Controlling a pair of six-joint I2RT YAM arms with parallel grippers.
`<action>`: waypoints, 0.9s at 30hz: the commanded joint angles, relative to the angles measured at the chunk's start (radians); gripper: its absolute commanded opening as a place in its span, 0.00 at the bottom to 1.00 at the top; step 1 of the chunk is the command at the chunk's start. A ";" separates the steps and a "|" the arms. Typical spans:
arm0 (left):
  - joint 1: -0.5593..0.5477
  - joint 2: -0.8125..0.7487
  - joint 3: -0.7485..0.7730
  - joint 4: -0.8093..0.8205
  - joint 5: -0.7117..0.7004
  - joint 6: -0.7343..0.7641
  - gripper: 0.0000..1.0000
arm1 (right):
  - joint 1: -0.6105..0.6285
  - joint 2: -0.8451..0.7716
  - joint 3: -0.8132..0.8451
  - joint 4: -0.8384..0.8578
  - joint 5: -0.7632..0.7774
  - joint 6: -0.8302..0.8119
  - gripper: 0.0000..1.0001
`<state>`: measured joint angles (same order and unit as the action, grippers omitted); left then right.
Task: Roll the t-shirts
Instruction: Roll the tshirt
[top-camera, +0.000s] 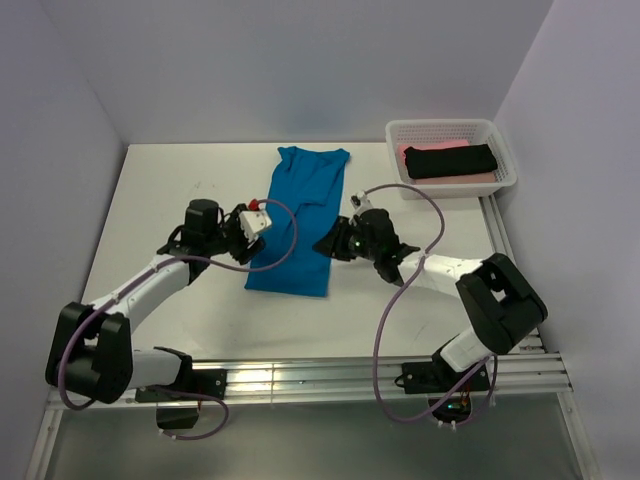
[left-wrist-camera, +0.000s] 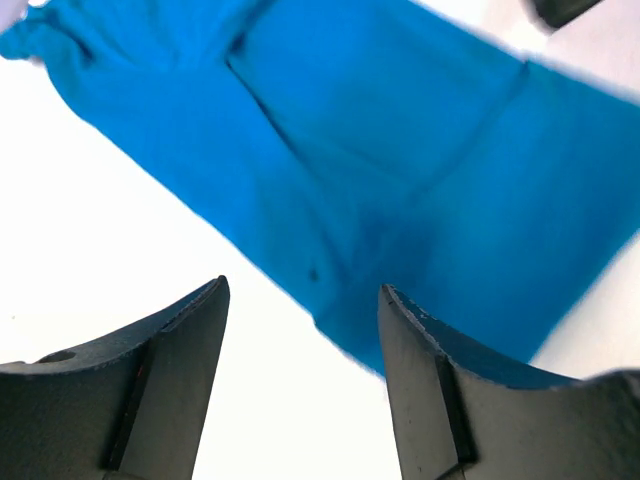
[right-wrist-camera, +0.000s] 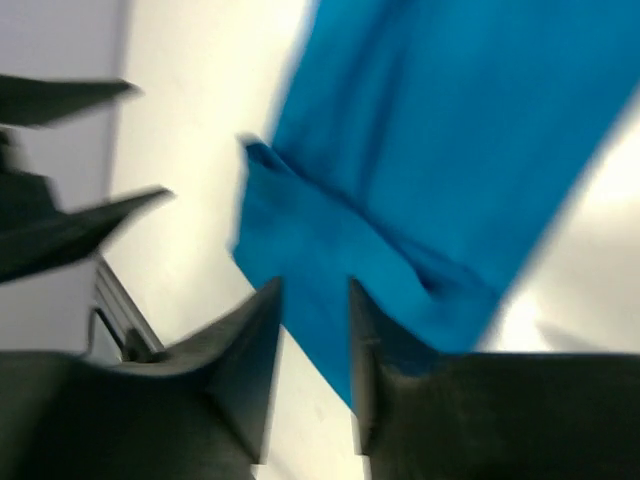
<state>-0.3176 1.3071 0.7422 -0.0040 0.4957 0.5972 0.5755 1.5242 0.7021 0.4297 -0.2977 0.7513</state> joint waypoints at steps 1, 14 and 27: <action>0.000 -0.087 -0.079 -0.060 -0.031 0.155 0.67 | 0.010 -0.051 -0.097 -0.124 0.012 -0.009 0.43; 0.041 -0.244 -0.244 -0.234 0.072 0.686 0.63 | 0.240 -0.239 -0.049 -0.463 0.320 -0.360 0.69; 0.045 -0.218 -0.290 -0.319 0.202 1.039 0.57 | 0.483 -0.180 -0.006 -0.404 0.669 -0.802 0.69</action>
<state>-0.2779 1.0798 0.4599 -0.2691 0.6258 1.4906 1.0420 1.3270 0.6395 -0.0029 0.2424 0.0879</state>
